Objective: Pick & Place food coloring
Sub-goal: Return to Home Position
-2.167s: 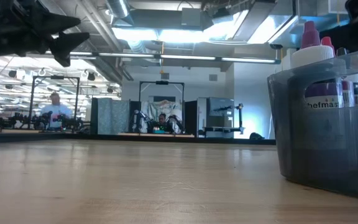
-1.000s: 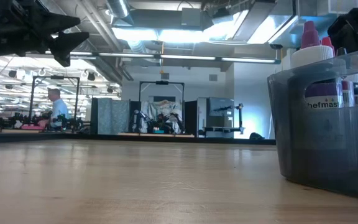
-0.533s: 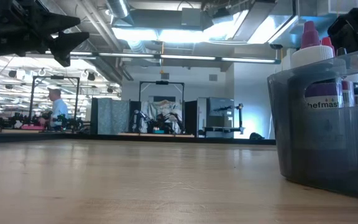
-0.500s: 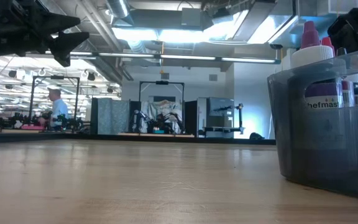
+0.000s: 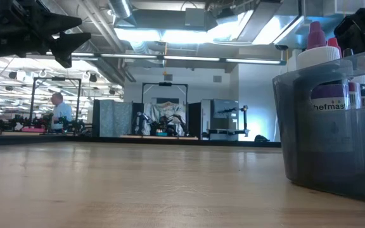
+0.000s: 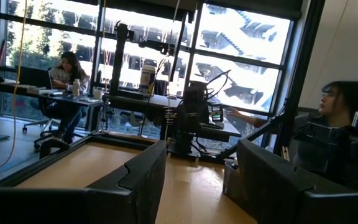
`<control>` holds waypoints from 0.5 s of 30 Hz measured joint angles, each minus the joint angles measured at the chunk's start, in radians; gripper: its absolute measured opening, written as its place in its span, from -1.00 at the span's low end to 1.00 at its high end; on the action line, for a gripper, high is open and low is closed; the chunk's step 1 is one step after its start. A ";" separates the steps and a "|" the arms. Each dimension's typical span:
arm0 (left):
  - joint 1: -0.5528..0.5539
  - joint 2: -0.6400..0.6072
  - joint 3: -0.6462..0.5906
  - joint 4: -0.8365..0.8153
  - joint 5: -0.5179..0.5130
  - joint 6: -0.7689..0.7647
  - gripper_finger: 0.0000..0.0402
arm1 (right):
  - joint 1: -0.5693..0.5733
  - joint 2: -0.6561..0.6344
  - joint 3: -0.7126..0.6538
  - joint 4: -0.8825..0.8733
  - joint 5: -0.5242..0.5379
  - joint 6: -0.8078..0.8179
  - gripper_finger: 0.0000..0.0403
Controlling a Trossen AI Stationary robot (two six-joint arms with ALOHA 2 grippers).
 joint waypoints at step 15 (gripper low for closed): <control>0.000 0.000 0.000 0.000 0.000 0.000 -0.04 | 0.000 0.000 0.000 0.000 0.000 0.000 -0.38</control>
